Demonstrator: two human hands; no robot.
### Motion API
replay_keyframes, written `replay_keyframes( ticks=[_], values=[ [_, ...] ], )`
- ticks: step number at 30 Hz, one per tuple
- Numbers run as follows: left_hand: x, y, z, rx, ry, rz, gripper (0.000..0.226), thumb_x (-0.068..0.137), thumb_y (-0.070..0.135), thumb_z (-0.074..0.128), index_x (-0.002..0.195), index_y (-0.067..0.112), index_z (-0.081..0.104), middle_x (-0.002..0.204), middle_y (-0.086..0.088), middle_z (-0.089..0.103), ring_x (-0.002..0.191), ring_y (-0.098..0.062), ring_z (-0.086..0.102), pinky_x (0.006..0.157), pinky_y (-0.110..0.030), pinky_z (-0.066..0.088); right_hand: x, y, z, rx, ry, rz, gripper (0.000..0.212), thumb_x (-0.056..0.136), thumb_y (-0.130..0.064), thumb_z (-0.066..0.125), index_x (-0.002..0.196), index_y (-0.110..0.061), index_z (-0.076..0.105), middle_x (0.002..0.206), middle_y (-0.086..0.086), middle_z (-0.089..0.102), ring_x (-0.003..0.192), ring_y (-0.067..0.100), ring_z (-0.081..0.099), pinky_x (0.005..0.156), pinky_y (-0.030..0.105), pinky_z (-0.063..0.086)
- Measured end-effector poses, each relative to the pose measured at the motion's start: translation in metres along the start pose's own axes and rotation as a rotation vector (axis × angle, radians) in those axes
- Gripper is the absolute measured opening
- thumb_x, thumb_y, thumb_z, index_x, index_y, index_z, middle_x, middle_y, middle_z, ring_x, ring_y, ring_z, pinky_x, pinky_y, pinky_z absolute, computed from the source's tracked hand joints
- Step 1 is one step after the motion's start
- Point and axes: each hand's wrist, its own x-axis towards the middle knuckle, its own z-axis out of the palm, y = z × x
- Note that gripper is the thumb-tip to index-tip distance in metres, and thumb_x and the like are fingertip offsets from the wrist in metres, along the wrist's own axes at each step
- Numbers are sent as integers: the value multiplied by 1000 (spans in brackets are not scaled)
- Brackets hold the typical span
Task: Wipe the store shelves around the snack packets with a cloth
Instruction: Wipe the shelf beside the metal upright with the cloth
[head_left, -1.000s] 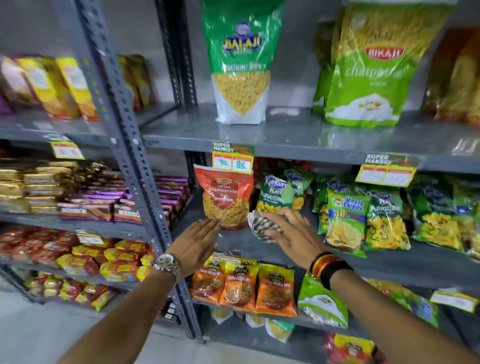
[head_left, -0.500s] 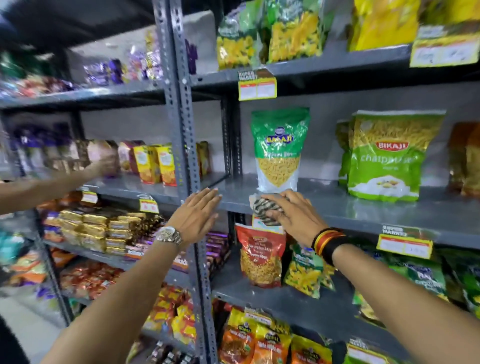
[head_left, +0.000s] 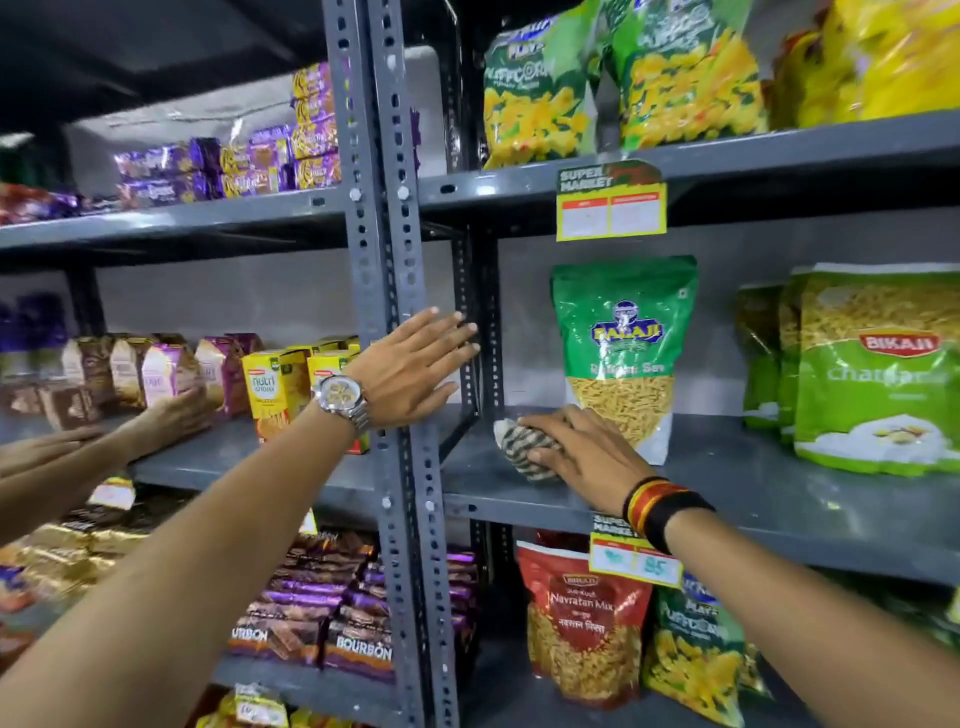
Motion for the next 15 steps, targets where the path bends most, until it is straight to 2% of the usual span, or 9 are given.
replay_keyframes(
  ticks=[4, 8, 12, 15],
  values=[
    [0, -12, 23, 76, 99, 71, 58, 104, 38, 36, 154, 8, 34, 165, -15, 21, 154, -33, 11, 124, -55, 9, 57, -5, 33, -7, -7, 43, 42, 96, -47, 42, 137, -41, 39, 114, 2, 50, 114, 26, 47, 96, 46, 41],
    [1, -13, 35, 70, 216, 85, 60, 101, 36, 38, 153, 8, 36, 166, -14, 16, 154, -32, 11, 124, -54, 9, 118, 4, 63, -14, -66, 135, 42, 96, -45, 41, 137, -43, 36, 125, 6, 48, 119, 31, 44, 100, 50, 38],
    [0, -17, 40, 73, 242, 100, 59, 102, 39, 32, 151, 9, 41, 167, -12, 16, 154, -31, 9, 125, -53, 5, 168, 19, 81, -18, -88, 255, 42, 98, -43, 37, 140, -39, 33, 133, 12, 44, 129, 34, 36, 104, 51, 30],
    [0, -18, 42, 65, 267, 107, 58, 103, 39, 30, 150, 8, 43, 166, -12, 16, 154, -30, 9, 125, -52, 5, 197, 31, 90, -53, -73, 335, 43, 98, -42, 37, 141, -35, 33, 137, 16, 45, 132, 37, 35, 103, 53, 31]
  ],
)
